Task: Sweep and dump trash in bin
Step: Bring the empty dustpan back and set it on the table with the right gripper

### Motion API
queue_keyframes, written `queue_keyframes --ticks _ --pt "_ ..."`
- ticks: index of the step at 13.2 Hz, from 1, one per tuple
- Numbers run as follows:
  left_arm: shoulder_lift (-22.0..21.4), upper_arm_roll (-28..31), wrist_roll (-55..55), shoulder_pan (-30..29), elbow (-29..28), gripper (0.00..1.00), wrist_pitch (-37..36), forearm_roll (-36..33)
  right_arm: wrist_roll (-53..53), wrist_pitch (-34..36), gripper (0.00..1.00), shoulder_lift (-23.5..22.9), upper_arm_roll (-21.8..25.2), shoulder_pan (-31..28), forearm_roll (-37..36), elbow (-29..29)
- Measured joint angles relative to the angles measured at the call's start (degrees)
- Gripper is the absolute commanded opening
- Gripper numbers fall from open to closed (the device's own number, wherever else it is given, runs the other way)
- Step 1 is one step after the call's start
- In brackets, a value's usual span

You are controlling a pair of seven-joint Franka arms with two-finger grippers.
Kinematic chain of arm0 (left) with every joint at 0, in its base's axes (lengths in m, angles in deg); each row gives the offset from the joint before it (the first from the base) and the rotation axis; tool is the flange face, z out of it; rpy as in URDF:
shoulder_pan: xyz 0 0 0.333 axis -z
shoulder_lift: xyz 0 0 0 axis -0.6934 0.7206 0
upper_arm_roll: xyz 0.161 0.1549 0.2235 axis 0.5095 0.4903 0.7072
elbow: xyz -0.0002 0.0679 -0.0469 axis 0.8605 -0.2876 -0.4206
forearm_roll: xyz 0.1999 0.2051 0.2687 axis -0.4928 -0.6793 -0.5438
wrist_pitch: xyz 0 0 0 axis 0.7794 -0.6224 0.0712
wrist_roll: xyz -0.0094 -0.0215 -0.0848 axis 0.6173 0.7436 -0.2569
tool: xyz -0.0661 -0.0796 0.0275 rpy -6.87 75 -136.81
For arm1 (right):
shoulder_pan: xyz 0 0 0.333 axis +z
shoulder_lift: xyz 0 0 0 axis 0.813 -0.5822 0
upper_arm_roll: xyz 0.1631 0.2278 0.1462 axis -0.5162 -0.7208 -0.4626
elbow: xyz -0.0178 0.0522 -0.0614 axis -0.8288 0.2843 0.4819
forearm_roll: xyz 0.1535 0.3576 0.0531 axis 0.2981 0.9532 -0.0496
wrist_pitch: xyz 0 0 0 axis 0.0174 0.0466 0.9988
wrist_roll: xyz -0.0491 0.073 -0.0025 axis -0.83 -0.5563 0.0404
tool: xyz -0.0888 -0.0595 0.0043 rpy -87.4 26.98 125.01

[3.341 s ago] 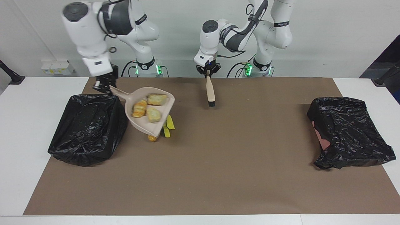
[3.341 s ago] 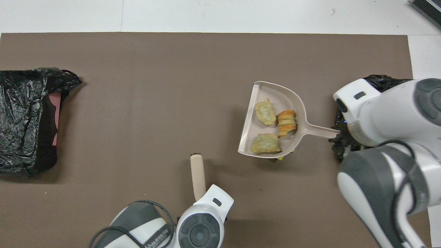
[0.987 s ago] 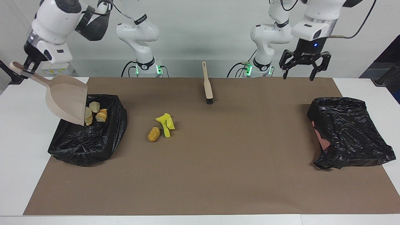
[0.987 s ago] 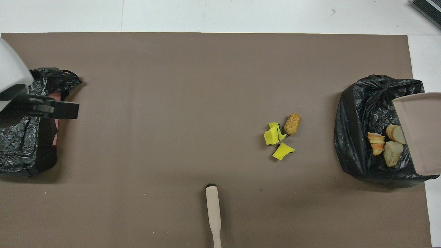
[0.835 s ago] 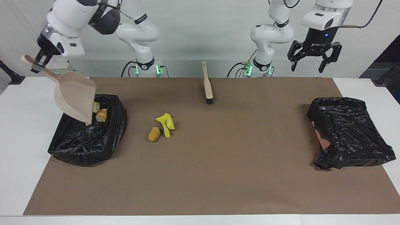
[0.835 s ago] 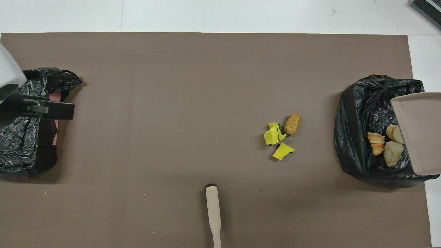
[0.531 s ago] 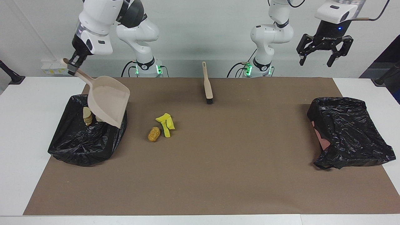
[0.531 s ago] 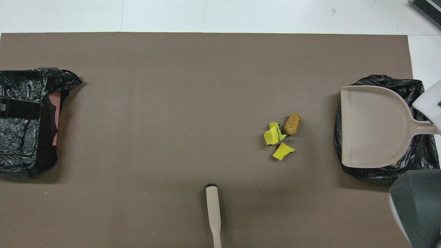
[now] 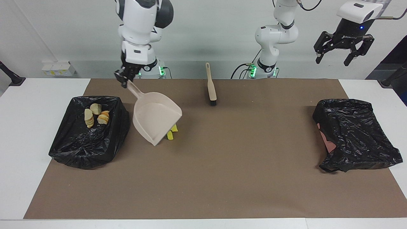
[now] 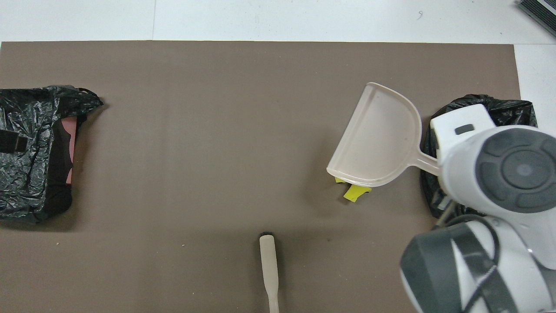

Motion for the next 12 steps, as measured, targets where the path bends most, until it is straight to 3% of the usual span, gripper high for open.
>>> queue_keyframes --ticks 6,9,12 --pt "-2.3 0.06 -0.01 -0.1 -2.9 1.0 -0.19 0.0 39.2 -11.28 0.0 -13.77 -0.16 10.51 7.65 -3.33" --pt "-2.32 0.21 0.07 -0.13 -3.06 1.0 -0.81 0.0 51.84 -15.71 0.0 -21.86 -0.14 14.0 8.6 -8.89" --pt "-2.51 0.74 0.09 -0.16 -3.04 1.0 -5.93 0.01 63.91 -19.73 0.0 -30.17 -0.1 17.76 8.84 -16.11"
